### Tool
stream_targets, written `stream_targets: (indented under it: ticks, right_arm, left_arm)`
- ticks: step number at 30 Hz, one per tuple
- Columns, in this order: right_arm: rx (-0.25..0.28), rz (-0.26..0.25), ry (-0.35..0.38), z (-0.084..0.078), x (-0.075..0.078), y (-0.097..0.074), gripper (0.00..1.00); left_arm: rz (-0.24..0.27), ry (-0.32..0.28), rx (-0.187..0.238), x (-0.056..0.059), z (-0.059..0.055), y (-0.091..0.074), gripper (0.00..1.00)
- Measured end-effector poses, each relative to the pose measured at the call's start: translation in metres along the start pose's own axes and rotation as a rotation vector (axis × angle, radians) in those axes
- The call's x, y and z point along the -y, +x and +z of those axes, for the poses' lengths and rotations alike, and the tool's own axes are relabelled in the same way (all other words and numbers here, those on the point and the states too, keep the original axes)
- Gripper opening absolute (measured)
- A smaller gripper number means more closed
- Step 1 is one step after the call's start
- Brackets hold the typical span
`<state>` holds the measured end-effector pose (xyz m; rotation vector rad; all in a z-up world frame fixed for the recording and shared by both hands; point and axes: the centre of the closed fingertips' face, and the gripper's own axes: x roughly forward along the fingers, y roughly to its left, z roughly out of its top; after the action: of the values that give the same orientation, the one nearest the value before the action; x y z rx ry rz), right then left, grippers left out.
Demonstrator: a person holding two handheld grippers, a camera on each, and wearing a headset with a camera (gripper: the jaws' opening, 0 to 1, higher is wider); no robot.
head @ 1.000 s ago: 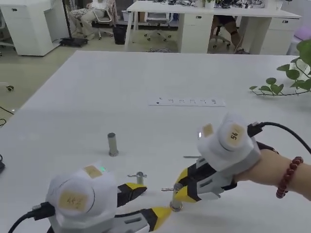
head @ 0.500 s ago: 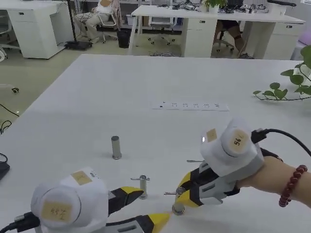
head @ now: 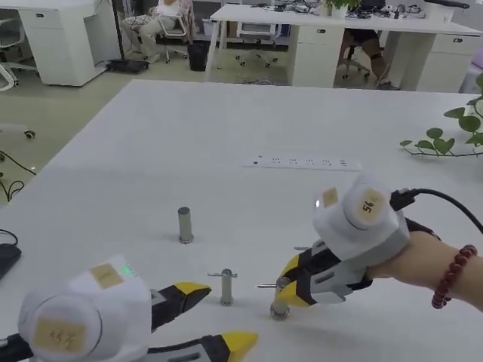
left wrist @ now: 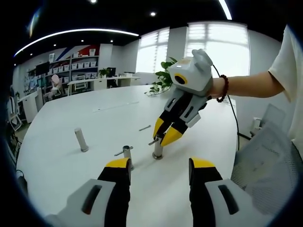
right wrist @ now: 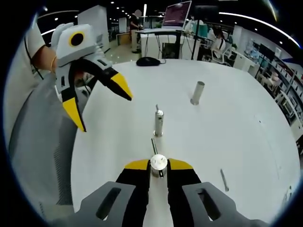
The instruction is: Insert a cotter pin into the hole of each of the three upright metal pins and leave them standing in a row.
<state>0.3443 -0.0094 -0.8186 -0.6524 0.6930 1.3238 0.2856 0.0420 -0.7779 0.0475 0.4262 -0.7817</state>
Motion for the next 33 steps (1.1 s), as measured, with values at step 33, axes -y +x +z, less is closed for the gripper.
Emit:
stream_targets:
  ticks: [33]
  right_arm:
    - [-0.002, -0.016, 0.02, -0.002, 0.014, 0.007, 0.15]
  left_arm:
    - [0.041, -0.036, 0.005, -0.012, -0.007, -0.007, 0.58]
